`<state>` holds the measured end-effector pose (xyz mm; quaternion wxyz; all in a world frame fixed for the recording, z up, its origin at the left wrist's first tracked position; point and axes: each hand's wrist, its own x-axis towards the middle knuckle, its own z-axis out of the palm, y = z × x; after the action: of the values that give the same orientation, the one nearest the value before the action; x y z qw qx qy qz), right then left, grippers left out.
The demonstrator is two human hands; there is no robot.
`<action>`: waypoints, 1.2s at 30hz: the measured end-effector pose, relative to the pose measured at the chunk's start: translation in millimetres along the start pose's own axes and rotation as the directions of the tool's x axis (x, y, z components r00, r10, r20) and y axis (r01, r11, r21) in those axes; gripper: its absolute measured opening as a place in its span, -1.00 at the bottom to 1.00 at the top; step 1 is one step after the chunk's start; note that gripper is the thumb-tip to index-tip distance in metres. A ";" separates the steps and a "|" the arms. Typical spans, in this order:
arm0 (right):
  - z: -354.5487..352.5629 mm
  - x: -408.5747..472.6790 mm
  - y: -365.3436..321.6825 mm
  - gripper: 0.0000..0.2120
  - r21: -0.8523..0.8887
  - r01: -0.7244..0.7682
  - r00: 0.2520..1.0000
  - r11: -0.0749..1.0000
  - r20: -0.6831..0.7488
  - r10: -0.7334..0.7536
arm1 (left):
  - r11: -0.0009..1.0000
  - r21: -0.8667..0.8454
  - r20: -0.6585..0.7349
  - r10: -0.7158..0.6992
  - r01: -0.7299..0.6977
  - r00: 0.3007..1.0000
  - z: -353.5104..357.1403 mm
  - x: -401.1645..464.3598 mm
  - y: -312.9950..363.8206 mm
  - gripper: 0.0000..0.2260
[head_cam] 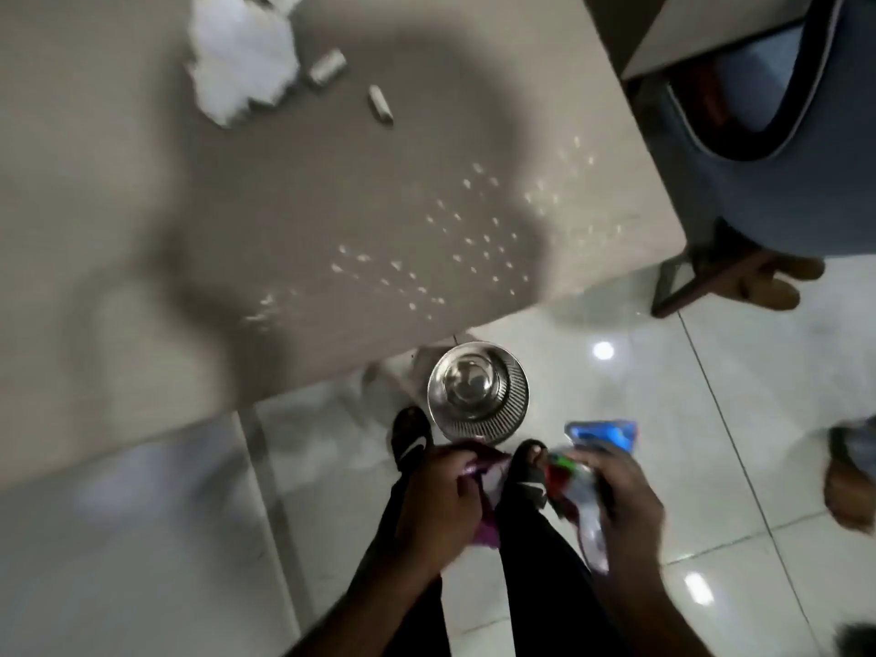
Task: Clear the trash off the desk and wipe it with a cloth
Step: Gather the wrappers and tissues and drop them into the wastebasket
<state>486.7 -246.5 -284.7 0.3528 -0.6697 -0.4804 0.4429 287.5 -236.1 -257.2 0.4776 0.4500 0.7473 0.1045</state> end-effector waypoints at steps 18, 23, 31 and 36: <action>161.2 150.9 178.7 -0.76 0.363 -0.807 0.579 0.465 0.338 0.742 | 0.960 0.130 0.139 -0.266 0.249 0.954 124.4 246.5 -104.3 -0.63; 123.8 121.3 113.2 -0.81 0.149 -0.625 0.777 0.766 0.020 0.629 | 0.988 0.105 0.023 -0.114 0.111 0.993 70.1 167.3 -58.1 -0.78; 34.9 23.2 -106.9 -0.86 0.043 -0.181 0.973 0.982 -0.139 0.186 | 0.947 -0.162 -0.173 0.250 -0.277 0.953 -79.3 -35.3 68.0 -0.80; 25.7 45.5 -271.3 -0.88 0.031 0.175 0.979 0.984 -0.115 -0.170 | 0.788 0.220 -0.500 0.597 -0.575 0.627 -228.7 -19.9 135.9 -0.78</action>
<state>379.6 -123.3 -61.9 0.4298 -0.6420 -0.5070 0.3821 183.3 -111.0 -45.8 0.1755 0.6282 0.6653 0.3632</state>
